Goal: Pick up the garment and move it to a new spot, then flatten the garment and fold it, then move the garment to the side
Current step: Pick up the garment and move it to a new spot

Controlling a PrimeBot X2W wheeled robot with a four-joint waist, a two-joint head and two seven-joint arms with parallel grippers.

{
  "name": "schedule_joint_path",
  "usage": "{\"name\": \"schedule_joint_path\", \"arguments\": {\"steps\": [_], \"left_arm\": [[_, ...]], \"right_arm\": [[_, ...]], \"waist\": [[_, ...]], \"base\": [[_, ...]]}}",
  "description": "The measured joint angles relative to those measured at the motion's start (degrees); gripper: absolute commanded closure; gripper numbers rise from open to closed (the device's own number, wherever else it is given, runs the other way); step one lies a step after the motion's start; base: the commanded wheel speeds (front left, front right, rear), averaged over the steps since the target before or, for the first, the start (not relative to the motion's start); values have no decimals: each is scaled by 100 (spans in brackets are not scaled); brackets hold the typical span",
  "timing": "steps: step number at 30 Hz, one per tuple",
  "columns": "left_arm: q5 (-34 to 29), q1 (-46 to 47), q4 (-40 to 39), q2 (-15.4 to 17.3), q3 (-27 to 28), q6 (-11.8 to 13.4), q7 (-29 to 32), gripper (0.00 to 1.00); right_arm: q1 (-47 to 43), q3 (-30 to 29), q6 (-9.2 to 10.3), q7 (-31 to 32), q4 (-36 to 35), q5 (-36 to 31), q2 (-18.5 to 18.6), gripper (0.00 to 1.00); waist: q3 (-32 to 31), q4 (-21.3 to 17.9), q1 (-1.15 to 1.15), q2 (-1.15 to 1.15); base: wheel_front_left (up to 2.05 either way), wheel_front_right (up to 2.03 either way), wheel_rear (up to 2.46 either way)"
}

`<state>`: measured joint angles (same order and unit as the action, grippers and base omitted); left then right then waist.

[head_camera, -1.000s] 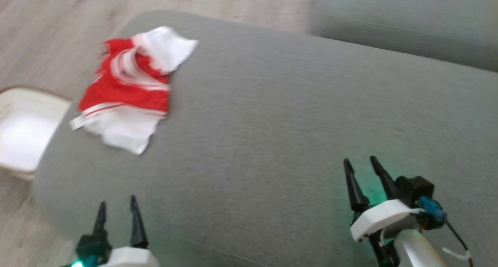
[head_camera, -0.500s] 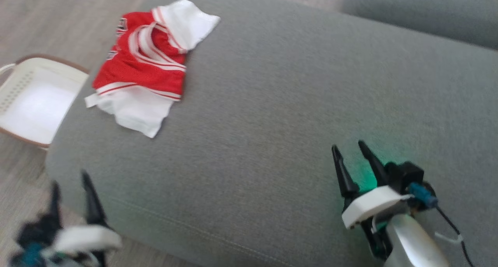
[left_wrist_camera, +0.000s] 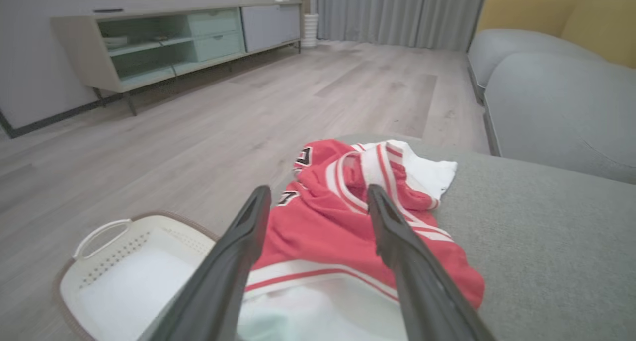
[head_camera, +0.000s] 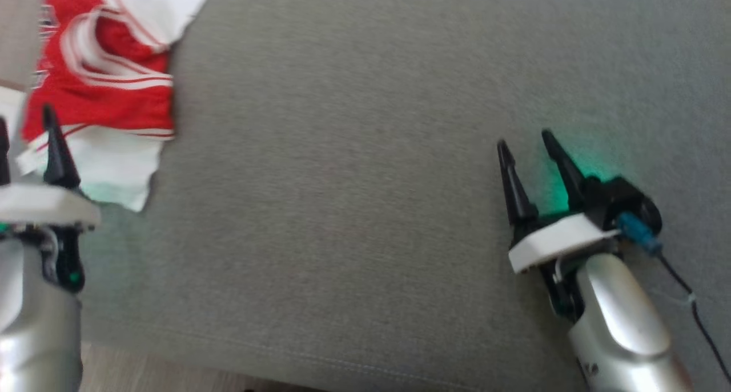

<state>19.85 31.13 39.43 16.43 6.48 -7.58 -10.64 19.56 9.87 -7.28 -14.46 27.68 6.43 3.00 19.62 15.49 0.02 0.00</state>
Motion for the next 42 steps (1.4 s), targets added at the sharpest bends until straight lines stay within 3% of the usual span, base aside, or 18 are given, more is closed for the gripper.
{"name": "schedule_joint_path", "arguments": {"steps": [7, 11, 12, 13, 22, 30, 37, 42], "left_arm": [[579, 647, 1179, 270, -94, 2, 816, 0], [724, 798, 1783, 246, -60, 53, 1134, 0], [749, 869, 1838, 259, -57, 53, 1141, 35], [762, 945, 1904, 277, -51, 53, 1140, 100], [686, 1160, 1901, 240, -417, 42, 288, 100], [1371, 1594, 268, 276, -1622, 0, -112, 100], [2037, 1744, -887, 185, -2477, 0, 165, 100], [2170, 1775, -1415, -293, -3076, 0, 254, 100]], "right_arm": [[248, -59, 0, -15, -250, -45, 3, 0], [277, -86, 0, -25, -397, -45, -1, 0], [298, -97, 0, -25, -413, -46, -2, 0], [319, -101, 0, -25, -431, -46, -8, 0], [315, -240, 0, -25, -270, -40, -1, 0], [-65, -158, 0, -23, -65, 592, -1, 0], [-255, -80, 0, -23, 77, 989, -3, 0], [-344, -19, 0, -23, 76, 1073, -3, 0]], "waist": [[424, -500, -1, 0], [614, -721, -1, 0], [651, -757, -2, 0], [682, -784, -3, 0], [501, -700, -1, 0], [-85, -732, -2, 0], [-453, -1157, -2, 0], [-608, -1624, -2, 0]], "base": [[0, 0, 0], [0, 0, 0], [0, 0, 0], [0, 0, 0], [0, 0, 0], [0, 0, 0], [0, 0, 0], [0, 0, 0]]}}
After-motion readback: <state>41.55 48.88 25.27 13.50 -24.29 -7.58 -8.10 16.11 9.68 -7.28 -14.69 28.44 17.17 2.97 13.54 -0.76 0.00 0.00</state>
